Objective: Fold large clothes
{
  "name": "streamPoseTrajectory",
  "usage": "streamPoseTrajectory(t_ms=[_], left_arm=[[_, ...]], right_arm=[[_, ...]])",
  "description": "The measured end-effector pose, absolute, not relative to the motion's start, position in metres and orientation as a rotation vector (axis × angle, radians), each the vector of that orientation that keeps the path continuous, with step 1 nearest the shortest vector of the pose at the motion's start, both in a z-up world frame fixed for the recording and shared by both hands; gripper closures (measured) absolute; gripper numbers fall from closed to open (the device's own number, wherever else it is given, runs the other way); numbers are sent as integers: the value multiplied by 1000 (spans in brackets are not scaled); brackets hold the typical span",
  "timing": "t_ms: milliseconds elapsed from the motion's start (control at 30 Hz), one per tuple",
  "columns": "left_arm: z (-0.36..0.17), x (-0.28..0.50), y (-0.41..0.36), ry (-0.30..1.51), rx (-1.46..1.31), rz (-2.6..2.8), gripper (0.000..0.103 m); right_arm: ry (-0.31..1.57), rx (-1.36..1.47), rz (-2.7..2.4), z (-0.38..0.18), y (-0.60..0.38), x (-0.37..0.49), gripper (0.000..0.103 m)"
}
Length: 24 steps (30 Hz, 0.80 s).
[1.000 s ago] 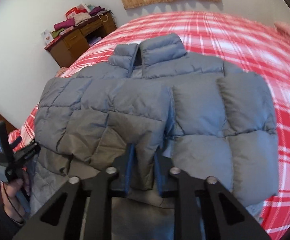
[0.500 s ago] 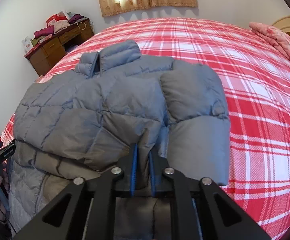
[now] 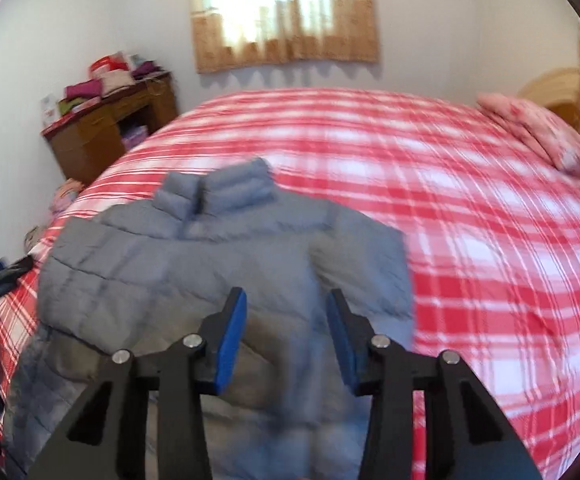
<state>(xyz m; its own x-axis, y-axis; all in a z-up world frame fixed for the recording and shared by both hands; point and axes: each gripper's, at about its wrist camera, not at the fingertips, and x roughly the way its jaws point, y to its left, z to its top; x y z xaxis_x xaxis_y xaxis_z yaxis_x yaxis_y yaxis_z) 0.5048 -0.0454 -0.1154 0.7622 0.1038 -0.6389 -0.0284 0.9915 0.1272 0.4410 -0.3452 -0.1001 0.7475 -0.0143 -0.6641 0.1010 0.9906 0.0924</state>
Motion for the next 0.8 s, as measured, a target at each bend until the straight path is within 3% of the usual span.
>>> streamPoseTrajectory(t_ms=[300, 800], left_arm=[[-180, 547, -75, 802, 148, 88, 4], [-199, 553, -71, 855, 116, 95, 1]], right_arm=[[812, 141, -69, -172, -332, 488, 59], [817, 112, -85, -190, -328, 490, 59]])
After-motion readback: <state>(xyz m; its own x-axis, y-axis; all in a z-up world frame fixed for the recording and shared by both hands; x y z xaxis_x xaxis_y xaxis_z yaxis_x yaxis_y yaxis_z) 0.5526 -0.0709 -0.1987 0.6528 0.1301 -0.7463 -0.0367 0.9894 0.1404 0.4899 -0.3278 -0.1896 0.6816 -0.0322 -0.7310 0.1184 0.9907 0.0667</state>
